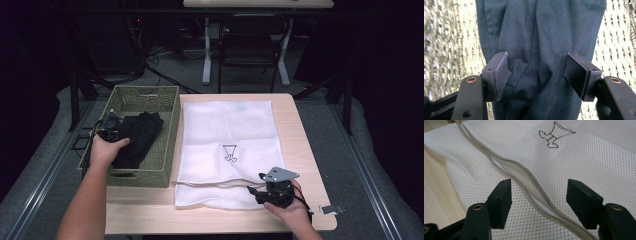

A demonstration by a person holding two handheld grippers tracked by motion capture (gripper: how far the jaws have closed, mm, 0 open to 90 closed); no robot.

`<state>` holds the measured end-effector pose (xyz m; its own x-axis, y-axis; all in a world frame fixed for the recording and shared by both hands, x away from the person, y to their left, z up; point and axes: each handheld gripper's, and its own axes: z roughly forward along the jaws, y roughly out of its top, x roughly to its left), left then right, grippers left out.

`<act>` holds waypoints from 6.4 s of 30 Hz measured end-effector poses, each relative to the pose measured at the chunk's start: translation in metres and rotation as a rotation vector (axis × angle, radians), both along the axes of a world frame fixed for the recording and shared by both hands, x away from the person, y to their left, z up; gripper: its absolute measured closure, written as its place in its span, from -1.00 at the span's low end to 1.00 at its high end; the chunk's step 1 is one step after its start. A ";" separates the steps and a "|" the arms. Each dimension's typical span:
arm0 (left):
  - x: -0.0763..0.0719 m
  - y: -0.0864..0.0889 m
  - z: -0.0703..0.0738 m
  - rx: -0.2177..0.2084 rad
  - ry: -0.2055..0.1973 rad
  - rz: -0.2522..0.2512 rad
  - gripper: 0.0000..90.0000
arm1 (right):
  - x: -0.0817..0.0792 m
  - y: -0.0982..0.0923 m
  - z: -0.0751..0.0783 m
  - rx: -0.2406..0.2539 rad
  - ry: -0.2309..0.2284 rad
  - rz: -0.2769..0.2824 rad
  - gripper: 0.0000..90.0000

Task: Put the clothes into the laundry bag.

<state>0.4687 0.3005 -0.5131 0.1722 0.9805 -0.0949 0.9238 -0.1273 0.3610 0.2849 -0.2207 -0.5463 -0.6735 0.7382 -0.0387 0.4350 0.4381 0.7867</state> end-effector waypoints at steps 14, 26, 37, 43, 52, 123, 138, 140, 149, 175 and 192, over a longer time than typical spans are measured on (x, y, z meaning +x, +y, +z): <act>0.004 -0.002 -0.007 -0.013 0.017 0.006 -0.27 | 0.000 0.000 0.000 -0.003 -0.003 0.004 -0.17; 0.007 0.000 -0.012 -0.034 0.039 0.030 -0.33 | 0.000 0.000 0.000 -0.002 -0.003 0.005 -0.18; 0.010 0.000 -0.016 -0.028 0.061 0.026 -0.33 | 0.000 0.000 0.000 0.000 0.000 0.004 -0.18; 0.011 0.001 -0.018 -0.022 0.064 0.035 -0.37 | 0.000 0.000 0.000 -0.001 -0.001 0.004 -0.18; 0.011 0.004 -0.021 -0.011 0.071 0.070 -0.57 | 0.000 0.000 0.000 -0.003 -0.002 0.007 -0.18; 0.016 -0.011 -0.037 0.051 0.178 0.002 -0.64 | 0.000 0.000 0.001 -0.002 -0.007 0.011 -0.18; 0.015 -0.009 -0.039 0.041 0.168 0.019 -0.66 | 0.000 -0.001 0.001 0.002 -0.008 0.012 -0.18; 0.015 -0.009 -0.039 0.040 0.171 0.023 -0.66 | 0.000 -0.001 0.001 0.002 -0.007 0.011 -0.18; 0.014 -0.010 -0.038 0.044 0.161 0.026 -0.59 | 0.000 0.001 0.001 -0.001 -0.009 0.013 -0.18; 0.011 -0.019 -0.029 0.048 0.124 -0.061 0.42 | 0.001 0.000 0.001 0.001 -0.012 0.015 -0.18; 0.011 -0.015 -0.025 0.019 0.121 -0.063 0.50 | 0.001 -0.001 0.001 0.004 -0.010 0.015 -0.18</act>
<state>0.4799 0.2853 -0.5380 0.2217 0.9699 -0.1007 0.9506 -0.1919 0.2441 0.2856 -0.2213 -0.5450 -0.6838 0.7284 -0.0426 0.4208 0.4414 0.7926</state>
